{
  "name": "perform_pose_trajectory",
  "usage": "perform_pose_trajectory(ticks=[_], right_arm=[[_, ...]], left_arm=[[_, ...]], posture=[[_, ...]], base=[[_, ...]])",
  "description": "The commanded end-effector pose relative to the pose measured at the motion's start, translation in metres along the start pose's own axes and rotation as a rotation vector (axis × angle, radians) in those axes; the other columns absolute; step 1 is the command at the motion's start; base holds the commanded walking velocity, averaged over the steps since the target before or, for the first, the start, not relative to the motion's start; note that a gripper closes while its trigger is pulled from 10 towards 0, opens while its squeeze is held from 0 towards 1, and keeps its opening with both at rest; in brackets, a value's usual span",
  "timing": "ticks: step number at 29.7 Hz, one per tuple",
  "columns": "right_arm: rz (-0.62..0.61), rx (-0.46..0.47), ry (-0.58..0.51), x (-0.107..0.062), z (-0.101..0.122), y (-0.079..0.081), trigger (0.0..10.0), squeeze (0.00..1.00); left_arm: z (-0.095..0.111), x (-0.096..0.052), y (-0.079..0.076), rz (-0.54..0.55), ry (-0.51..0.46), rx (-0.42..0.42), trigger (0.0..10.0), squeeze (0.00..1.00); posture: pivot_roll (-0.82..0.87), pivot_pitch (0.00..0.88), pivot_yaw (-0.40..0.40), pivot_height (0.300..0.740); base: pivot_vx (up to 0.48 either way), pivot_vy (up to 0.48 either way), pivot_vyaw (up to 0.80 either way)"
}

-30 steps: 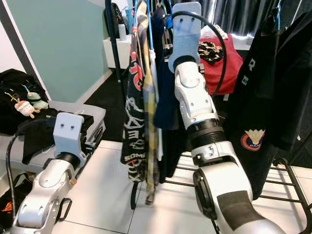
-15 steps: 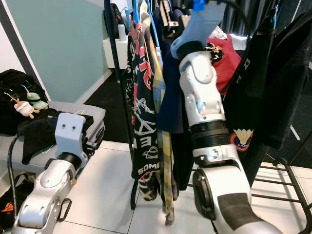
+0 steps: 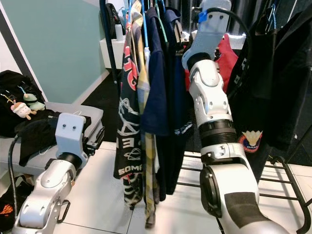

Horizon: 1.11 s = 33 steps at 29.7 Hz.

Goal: Hang hanger

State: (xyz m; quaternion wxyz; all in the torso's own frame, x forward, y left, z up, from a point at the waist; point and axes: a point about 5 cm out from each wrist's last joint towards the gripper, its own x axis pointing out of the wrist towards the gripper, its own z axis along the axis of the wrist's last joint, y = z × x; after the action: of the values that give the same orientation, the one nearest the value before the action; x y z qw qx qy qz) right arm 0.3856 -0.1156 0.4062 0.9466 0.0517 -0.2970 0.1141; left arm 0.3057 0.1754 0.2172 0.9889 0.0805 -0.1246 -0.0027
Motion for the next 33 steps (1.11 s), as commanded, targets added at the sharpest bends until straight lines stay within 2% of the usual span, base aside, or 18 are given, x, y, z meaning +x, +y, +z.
perform_pose_trajectory(ticks=[1,8,9,10,11,14,15,18,19,21,22,24,25,26,27,29,33], right_arm=[[0.015,0.021,0.053,-0.002,-0.010,-0.002,10.0,0.00],[0.036,-0.020,0.035,-0.002,-0.010,0.000,10.0,0.00],[0.073,-0.028,-0.037,-0.002,0.000,0.006,10.0,0.00],[0.073,-0.028,-0.037,-0.002,0.000,0.006,10.0,0.00],[0.103,-0.037,-0.091,-0.002,0.008,0.012,10.0,0.00],[0.103,-0.037,-0.091,-0.002,0.008,0.012,10.0,0.00],[0.139,-0.047,-0.118,-0.003,0.011,0.021,10.0,0.00],[0.139,-0.047,-0.118,-0.003,0.011,0.021,10.0,0.00],[0.201,-0.029,-0.128,-0.005,0.009,0.032,10.0,0.00],[0.201,-0.029,-0.128,-0.005,0.009,0.032,10.0,0.00],[0.249,-0.019,-0.088,-0.007,0.000,0.041,10.0,0.00],[0.281,-0.012,-0.059,-0.009,-0.006,0.047,10.0,0.00],[0.281,-0.012,-0.059,-0.009,-0.006,0.047,10.0,0.00],[0.278,-0.018,0.027,-0.009,-0.019,0.047,10.0,0.00],[0.278,-0.018,0.027,-0.009,-0.019,0.047,10.0,0.00],[0.241,-0.034,0.126,-0.009,-0.033,0.042,10.0,0.00],[0.224,-0.037,0.145,-0.009,-0.036,0.040,10.0,0.00]], left_arm=[[-0.003,-0.001,-0.002,0.004,0.011,-0.001,10.0,0.00],[-0.003,-0.001,-0.002,0.003,0.011,-0.002,10.0,0.00],[-0.003,-0.001,-0.002,0.003,0.011,-0.002,10.0,0.00],[-0.003,-0.001,-0.002,0.003,0.011,-0.002,10.0,0.00],[-0.002,-0.001,-0.002,0.003,0.011,-0.003,10.0,0.00],[-0.002,-0.001,-0.002,0.003,0.011,-0.003,10.0,0.00],[-0.002,-0.001,-0.002,0.002,0.011,-0.004,10.0,0.00],[-0.002,-0.001,-0.002,0.002,0.011,-0.004,10.0,0.00],[-0.002,-0.001,-0.003,0.003,0.011,-0.005,10.0,0.00],[-0.002,-0.001,-0.003,0.003,0.011,-0.005,10.0,0.00],[-0.002,-0.001,-0.003,0.005,0.011,-0.006,10.0,0.00],[-0.002,-0.001,-0.003,0.006,0.011,-0.007,10.0,0.00],[-0.002,-0.001,-0.003,0.006,0.011,-0.007,10.0,0.00],[-0.003,-0.001,-0.004,0.006,0.011,-0.009,10.0,0.00],[-0.003,-0.001,-0.004,0.006,0.011,-0.009,10.0,0.00],[-0.003,-0.001,-0.004,0.006,0.010,-0.012,10.0,0.00],[-0.003,-0.001,-0.005,0.006,0.010,-0.012,10.0,0.00]], posture=[[-0.09,0.143,-0.001,0.740],[-0.09,0.145,0.001,0.740],[-0.09,0.146,0.001,0.740],[-0.09,0.146,0.001,0.740],[-0.09,0.146,0.002,0.740],[-0.09,0.146,0.002,0.740],[-0.09,0.145,0.001,0.740],[-0.09,0.145,0.001,0.740],[-0.09,0.145,-0.003,0.740],[-0.09,0.145,-0.003,0.740],[-0.09,0.142,-0.006,0.740],[-0.09,0.142,-0.006,0.740],[-0.09,0.142,-0.006,0.740],[-0.10,0.139,-0.008,0.740],[-0.10,0.139,-0.008,0.740],[-0.10,0.138,-0.010,0.740],[-0.10,0.137,-0.010,0.740]], base=[[0.000,0.000,0.00],[0.000,0.000,0.00],[0.000,0.000,0.00],[0.000,0.000,0.00],[0.000,0.000,0.00],[0.000,0.000,0.00],[0.000,0.000,0.00],[0.000,0.000,0.00],[0.000,0.000,0.00],[0.000,0.000,0.00],[0.000,0.000,0.00],[0.000,0.000,0.00],[0.000,0.000,0.00],[0.000,0.000,0.00],[0.000,0.000,0.00],[0.000,0.000,0.00],[0.000,0.000,0.00]])
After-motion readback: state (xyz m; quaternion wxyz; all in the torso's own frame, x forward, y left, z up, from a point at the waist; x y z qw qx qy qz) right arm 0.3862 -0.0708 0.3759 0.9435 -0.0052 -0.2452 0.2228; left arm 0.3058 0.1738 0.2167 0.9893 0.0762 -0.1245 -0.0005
